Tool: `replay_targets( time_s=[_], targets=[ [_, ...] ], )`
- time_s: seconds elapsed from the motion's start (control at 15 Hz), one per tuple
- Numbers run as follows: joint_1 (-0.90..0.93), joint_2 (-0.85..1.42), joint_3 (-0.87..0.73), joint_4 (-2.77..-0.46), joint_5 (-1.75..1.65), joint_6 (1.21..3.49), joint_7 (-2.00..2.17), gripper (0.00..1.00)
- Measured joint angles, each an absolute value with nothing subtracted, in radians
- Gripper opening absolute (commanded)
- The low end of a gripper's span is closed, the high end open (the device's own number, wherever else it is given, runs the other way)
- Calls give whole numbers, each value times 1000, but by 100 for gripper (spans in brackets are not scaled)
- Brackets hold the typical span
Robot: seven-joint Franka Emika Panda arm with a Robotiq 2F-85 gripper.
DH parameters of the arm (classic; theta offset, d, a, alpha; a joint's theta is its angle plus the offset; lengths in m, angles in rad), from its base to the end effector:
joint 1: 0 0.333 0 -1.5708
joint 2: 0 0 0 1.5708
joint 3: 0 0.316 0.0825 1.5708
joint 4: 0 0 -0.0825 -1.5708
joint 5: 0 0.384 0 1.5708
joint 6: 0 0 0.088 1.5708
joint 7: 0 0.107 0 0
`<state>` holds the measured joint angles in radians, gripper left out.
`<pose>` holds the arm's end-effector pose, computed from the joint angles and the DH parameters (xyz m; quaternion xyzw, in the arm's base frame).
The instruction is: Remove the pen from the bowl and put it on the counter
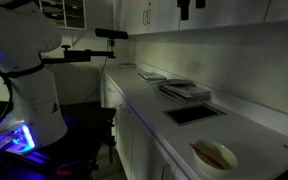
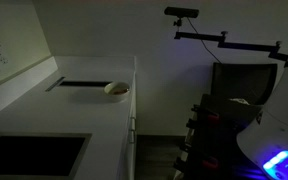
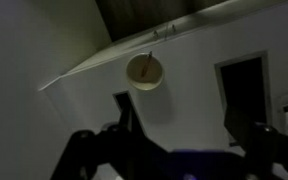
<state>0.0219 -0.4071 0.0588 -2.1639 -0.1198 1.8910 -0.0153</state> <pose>0.4440 0.0305 0.5720 0.9935 0.0611 0.0685 0.0675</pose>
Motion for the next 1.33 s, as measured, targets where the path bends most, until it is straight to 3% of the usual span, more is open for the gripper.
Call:
replay_targets(
  time_s=[0.6,1.07,1.33],
  targets=[
    [22,-364,48,-2170,-112,1911,-15,100],
    [-14,-28,-34,-2191,-71,2180,-15,100],
    [-22,176,-35,-2135,-19,2217,-15,100]
  ],
)
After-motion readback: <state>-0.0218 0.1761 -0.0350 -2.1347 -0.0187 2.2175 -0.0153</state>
